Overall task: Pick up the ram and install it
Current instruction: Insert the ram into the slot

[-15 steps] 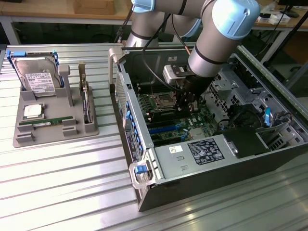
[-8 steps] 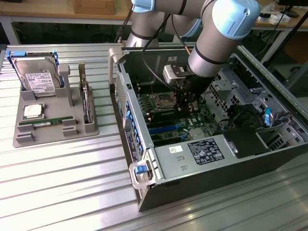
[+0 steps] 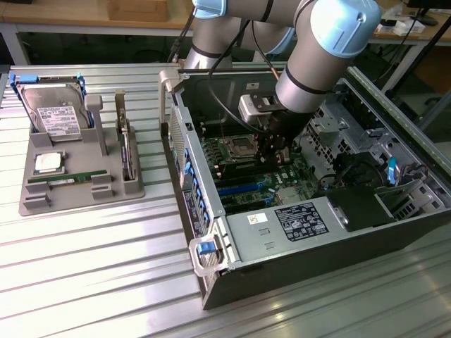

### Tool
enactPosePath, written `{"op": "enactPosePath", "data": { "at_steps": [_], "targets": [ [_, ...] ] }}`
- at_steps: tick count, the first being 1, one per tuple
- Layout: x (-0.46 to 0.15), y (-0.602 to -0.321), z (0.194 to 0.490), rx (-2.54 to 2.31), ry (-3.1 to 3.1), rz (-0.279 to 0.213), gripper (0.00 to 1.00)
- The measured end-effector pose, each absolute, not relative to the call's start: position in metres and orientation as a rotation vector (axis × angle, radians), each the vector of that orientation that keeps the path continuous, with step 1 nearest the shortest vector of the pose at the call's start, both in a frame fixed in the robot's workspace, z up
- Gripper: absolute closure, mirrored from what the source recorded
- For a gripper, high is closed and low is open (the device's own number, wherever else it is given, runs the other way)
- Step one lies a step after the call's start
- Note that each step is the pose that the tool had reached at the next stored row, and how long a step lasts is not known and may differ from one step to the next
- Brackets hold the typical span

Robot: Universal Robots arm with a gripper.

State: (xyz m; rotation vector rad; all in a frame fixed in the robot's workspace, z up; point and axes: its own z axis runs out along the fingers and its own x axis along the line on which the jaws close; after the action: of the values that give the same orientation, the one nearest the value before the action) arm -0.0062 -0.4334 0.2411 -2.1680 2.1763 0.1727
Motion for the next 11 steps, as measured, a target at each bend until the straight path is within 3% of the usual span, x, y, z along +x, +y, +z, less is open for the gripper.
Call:
{"op": "enactPosePath", "data": {
  "at_steps": [11],
  "targets": [
    [-0.0062, -0.4325, 0.2411, -2.173, 2.183, 0.161, 0.87]
  ]
}}
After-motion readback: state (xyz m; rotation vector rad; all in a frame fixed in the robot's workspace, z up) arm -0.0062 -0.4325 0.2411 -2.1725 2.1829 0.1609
